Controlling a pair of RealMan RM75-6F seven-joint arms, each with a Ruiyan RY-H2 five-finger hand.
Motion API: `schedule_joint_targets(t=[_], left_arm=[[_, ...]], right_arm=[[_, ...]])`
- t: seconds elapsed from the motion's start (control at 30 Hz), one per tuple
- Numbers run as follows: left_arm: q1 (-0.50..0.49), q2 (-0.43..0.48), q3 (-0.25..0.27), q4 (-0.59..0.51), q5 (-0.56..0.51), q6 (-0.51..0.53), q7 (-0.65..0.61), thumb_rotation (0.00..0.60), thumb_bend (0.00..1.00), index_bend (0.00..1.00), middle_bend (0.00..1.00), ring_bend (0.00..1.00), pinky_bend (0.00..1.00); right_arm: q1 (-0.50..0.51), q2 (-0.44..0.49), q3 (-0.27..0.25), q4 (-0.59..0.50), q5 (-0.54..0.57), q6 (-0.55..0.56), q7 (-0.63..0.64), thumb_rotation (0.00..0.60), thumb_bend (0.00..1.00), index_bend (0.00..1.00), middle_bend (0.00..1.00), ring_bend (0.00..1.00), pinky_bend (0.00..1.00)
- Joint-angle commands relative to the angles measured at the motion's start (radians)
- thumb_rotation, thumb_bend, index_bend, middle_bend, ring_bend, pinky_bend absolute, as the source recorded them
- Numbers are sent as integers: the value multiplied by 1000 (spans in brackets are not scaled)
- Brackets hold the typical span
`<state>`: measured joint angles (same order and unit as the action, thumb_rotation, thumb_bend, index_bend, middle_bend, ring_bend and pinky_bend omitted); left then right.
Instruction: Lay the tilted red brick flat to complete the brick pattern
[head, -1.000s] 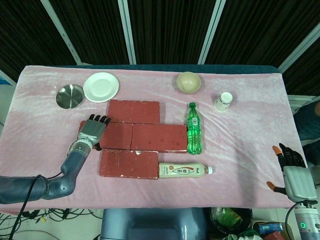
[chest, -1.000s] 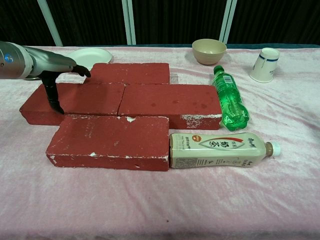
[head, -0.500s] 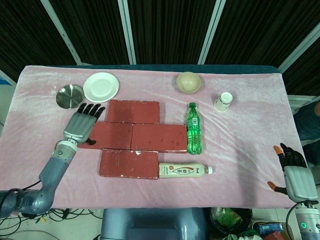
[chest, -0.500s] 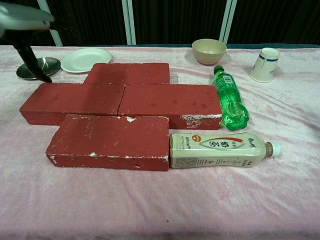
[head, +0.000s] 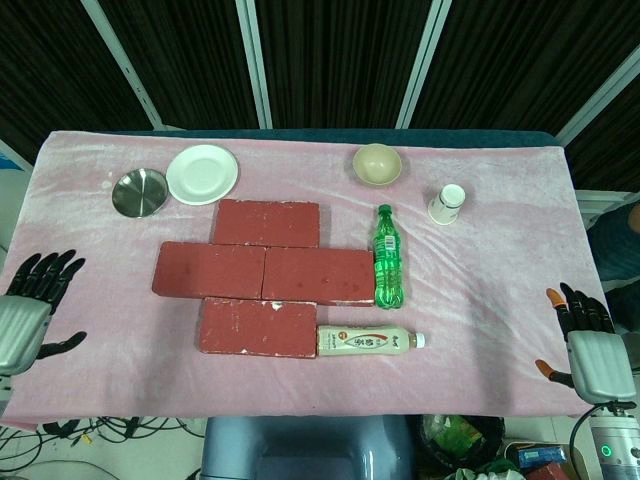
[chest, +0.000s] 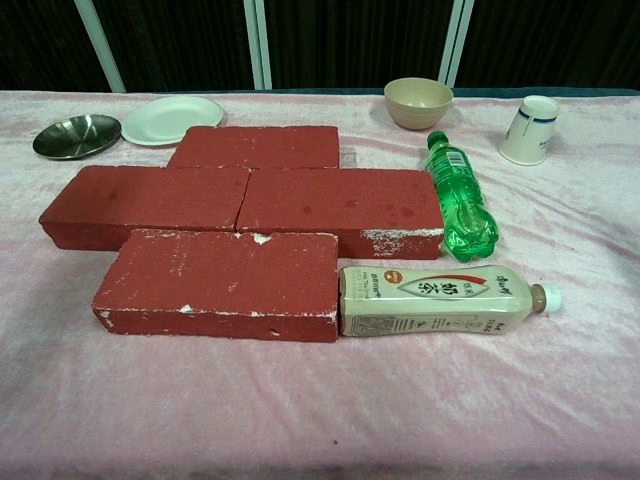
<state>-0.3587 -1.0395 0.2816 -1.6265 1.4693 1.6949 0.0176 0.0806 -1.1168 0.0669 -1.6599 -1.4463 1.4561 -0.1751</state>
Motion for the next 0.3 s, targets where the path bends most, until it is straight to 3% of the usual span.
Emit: schedule_joint_targets(t=[0.03,0.3], left_arm=[[83,-52,0,68,12,34,-62,600,45,38,16,0,0],[100,-46,-51,85,-7,-14,-91,600,46,35,16,0,0]], right_arm=[[-1,0,2,0,2,2,2,600,41,0,0,0,78],[3,-3,3,0,2,-2,0,600,41,0,0,0,78]])
